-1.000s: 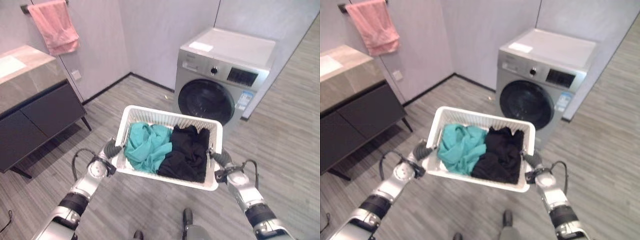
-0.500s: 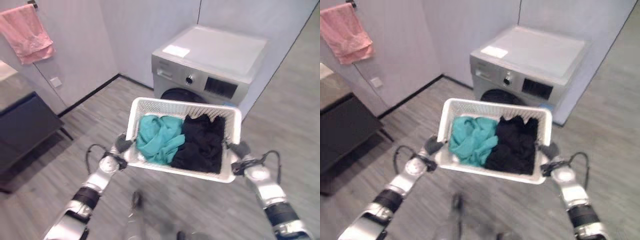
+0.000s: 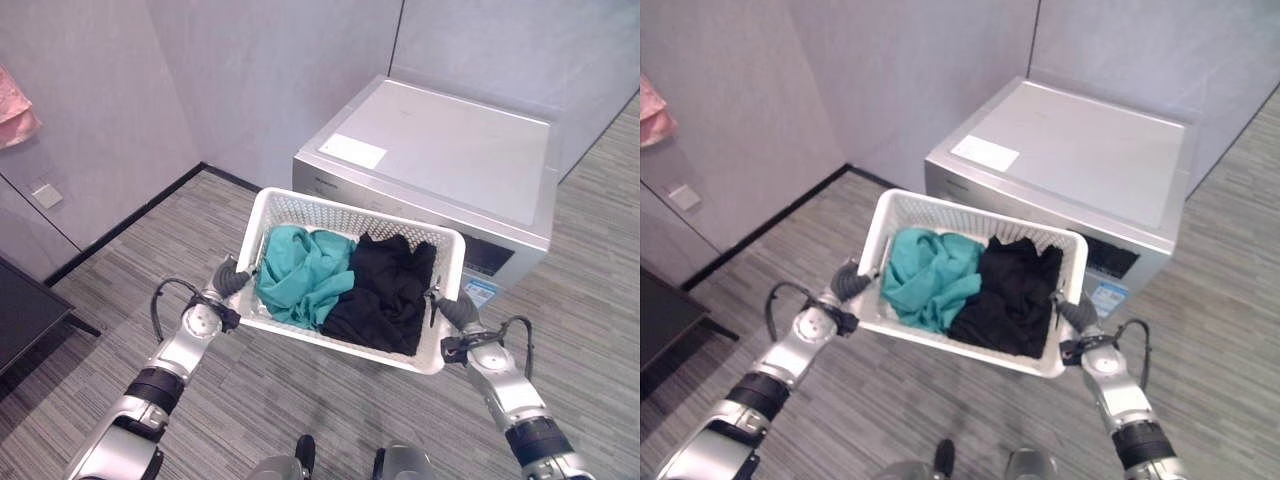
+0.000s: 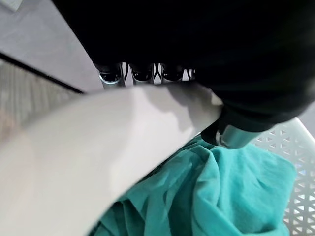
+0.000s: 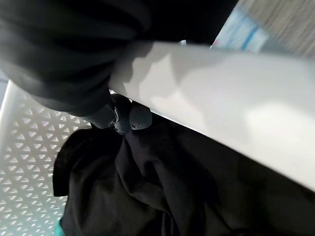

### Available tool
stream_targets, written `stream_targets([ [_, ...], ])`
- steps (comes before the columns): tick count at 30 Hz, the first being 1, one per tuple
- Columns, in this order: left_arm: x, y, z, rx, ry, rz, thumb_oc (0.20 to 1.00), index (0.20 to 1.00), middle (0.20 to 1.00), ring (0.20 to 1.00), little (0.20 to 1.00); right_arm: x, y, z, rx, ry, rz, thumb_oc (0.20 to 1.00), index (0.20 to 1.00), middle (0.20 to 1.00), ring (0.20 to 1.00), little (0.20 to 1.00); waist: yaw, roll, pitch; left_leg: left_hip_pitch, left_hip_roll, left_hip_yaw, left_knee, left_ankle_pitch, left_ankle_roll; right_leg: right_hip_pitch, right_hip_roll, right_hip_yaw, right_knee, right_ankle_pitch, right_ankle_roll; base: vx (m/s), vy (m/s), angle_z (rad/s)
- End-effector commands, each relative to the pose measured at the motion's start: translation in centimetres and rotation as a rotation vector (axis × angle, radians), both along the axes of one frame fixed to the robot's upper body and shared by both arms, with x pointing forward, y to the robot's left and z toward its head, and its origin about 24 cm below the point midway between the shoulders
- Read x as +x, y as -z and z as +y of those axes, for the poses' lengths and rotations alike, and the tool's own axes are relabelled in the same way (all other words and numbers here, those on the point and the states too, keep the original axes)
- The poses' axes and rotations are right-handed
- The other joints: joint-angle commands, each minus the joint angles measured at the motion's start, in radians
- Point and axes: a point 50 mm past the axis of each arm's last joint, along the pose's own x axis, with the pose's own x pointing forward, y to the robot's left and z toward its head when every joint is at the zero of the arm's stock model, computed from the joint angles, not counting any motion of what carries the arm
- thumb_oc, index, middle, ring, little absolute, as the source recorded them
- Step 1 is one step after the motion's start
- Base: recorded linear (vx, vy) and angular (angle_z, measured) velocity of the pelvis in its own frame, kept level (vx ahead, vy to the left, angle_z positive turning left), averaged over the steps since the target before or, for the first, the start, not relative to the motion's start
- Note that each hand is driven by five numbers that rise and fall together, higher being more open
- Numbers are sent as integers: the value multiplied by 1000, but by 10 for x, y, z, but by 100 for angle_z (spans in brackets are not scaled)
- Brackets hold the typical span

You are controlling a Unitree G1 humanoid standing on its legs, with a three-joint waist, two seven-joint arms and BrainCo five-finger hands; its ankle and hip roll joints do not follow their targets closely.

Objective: Grab the laundry basket,head to the washer,open it,put in the laundry and shut it.

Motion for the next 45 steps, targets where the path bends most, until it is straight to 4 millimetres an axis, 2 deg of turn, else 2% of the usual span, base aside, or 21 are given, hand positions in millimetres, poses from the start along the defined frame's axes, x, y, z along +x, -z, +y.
stream_targets([
  [1, -3, -38, 56, -25, -211, -173, 200, 200, 200, 200, 200, 21, -26, -10, -72, 8, -126, 200, 200, 200, 200, 200, 66, -16, -105, -106, 95, 87, 77, -49, -76, 145, 31, -44, -177, 98, 2, -3, -46, -14],
  [2, -5, -37, 58, -30, -213, -170, 200, 200, 200, 200, 200, 22, -23, -5, -72, -3, -111, 200, 200, 200, 200, 200, 75, -17, -106, -104, 98, 94, 85, -54, -75, 145, 35, -41, -165, 96, 0, 7, -45, -52],
  [4, -10, -30, 63, -52, -243, -158, 200, 200, 200, 200, 200, 20, -14, 2, -55, -20, -76, 200, 200, 200, 200, 200, 98, -30, -109, -103, 104, 115, 113, -77, -77, 199, 59, 10, -221, 35, -16, 3, -100, -71],
  [6, -12, -31, 65, -58, -253, -163, 200, 200, 200, 200, 200, 20, -14, 2, -55, -26, -71, 200, 200, 200, 200, 200, 103, -29, -106, -111, 112, 123, 124, -70, -87, 202, 67, 20, -237, 38, -22, -68, -113, -39],
  [7, -12, -32, 64, -58, -245, -167, 200, 200, 200, 200, 200, 18, -17, 0, -61, -30, -83, 200, 200, 200, 200, 200, 106, -32, -104, -133, 121, 118, 133, -63, -99, 210, 86, 27, -283, 29, -35, -127, -150, -34],
  [11, -12, -34, 58, -54, -228, -185, 200, 200, 200, 200, 200, 7, -30, -15, -99, -12, -142, 200, 200, 200, 200, 200, 82, -32, -91, -173, 138, 111, 137, -36, -118, 222, 108, 14, -334, 25, -48, -137, -106, -13],
  [16, -18, -35, 55, -55, -208, -197, 200, 200, 200, 200, 200, -19, -44, -43, -135, 54, -205, 200, 200, 200, 200, 200, 51, -27, -87, -189, 153, 115, 99, 7, -137, 244, 131, -2, -392, 29, -49, -91, -51, 1],
  [21, -36, -54, 71, -14, -217, -266, 200, 200, 200, 200, 200, -40, -65, -62, -165, 87, -283, 200, 200, 200, 200, 200, 39, -26, -75, -197, 175, 130, 86, 31, -150, 251, 142, 0, -414, 33, -50, -67, -28, -3],
  [27, -57, -68, 86, 42, -202, -281, 200, 200, 200, 200, 200, -59, -85, -76, -177, 79, -331, 200, 200, 200, 200, 200, 31, -33, -68, -208, 187, 128, 97, 33, -154, 249, 153, 7, -408, 28, -56, -27, -22, -2],
  [28, -57, -67, 86, 42, -202, -281, 200, 200, 200, 200, 200, -59, -85, -76, -177, 78, -330, 200, 200, 200, 200, 200, 30, -33, -68, -209, 187, 128, 97, 33, -155, 249, 153, 7, -408, 28, -57, -36, -31, 0],
  [30, -64, -80, 92, 49, -192, -308, 200, 200, 200, 200, 200, -59, -107, -83, -174, 64, -396, 200, 200, 200, 200, 200, 31, -41, -67, -226, 194, 121, 134, 30, -160, 255, 158, 14, -410, 26, -63, -39, -43, -3],
  [31, -64, -80, 92, 48, -193, -308, 200, 200, 200, 200, 200, -59, -107, -83, -174, 63, -396, 200, 200, 200, 200, 200, 31, -40, -66, -228, 194, 121, 138, 27, -161, 255, 159, 14, -411, 26, -63, -27, -39, -7],
  [32, -64, -83, 92, 41, -187, -316, 200, 200, 200, 200, 200, -55, -114, -82, -177, 49, -419, 200, 200, 200, 200, 200, 35, -43, -64, -236, 196, 115, 158, 25, -162, 258, 160, 19, -412, 27, -65, -38, -26, -7],
  [33, -59, -91, 92, 21, -184, -347, 200, 200, 200, 200, 200, -43, -126, -77, -163, 22, -462, 200, 200, 200, 200, 200, 49, -48, -56, -255, 196, 74, 199, 34, -174, 259, 162, 38, -415, 33, -66, -40, -26, -12],
  [35, -59, -92, 92, 20, -185, -350, 200, 200, 200, 200, 200, -42, -127, -77, -162, 22, -466, 200, 200, 200, 200, 200, 48, -47, -53, -258, 197, 73, 205, 33, -175, 258, 163, 38, -415, 34, -67, -3, 12, -25],
  [36, -52, -108, 88, 26, -158, -401, 200, 200, 200, 200, 200, -27, -146, -73, -150, -23, -511, 200, 200, 200, 200, 200, 60, -55, -50, -253, 207, 19, 190, 15, -175, 258, 157, 49, -416, 39, -59, 29, 38, -24],
  [39, -48, -121, 86, 35, -145, -445, 200, 200, 200, 200, 200, -22, -158, -72, -156, -44, -538, 200, 200, 200, 200, 200, 57, -56, -53, -236, 234, 9, 142, 31, -174, 264, 153, 50, -416, 35, -52, 92, 88, -1],
  [40, -44, -137, 84, 46, -132, -498, 200, 200, 200, 200, 200, -24, -174, -79, -178, -44, -570, 200, 200, 200, 200, 200, 51, -61, -63, -231, 267, 15, 91, 62, -181, 271, 146, 46, -416, 28, -44, 119, 112, 1],
  [41, -44, -137, 83, 45, -130, -499, 200, 200, 200, 200, 200, -24, -174, -79, -178, -43, -571, 200, 200, 200, 200, 200, 53, -60, -63, -228, 267, 16, 82, 68, -182, 270, 147, 46, -416, 28, -44, 130, 122, 5],
  [43, -34, -160, 76, 60, -103, -572, 200, 200, 200, 200, 200, -26, -198, -93, -271, 1, -619, 200, 200, 200, 200, 200, 46, -63, -71, -227, 281, 15, 23, 79, -195, 285, 127, 40, -419, 19, -32, 123, 147, 11],
  [45, -29, -166, 72, 60, -92, -588, 200, 200, 200, 200, 200, -26, -202, -99, -294, 30, -623, 200, 200, 200, 200, 200, 44, -61, -71, -231, 282, 21, 22, 78, -198, 290, 116, 34, -420, 17, -27, 133, 185, 19],
])
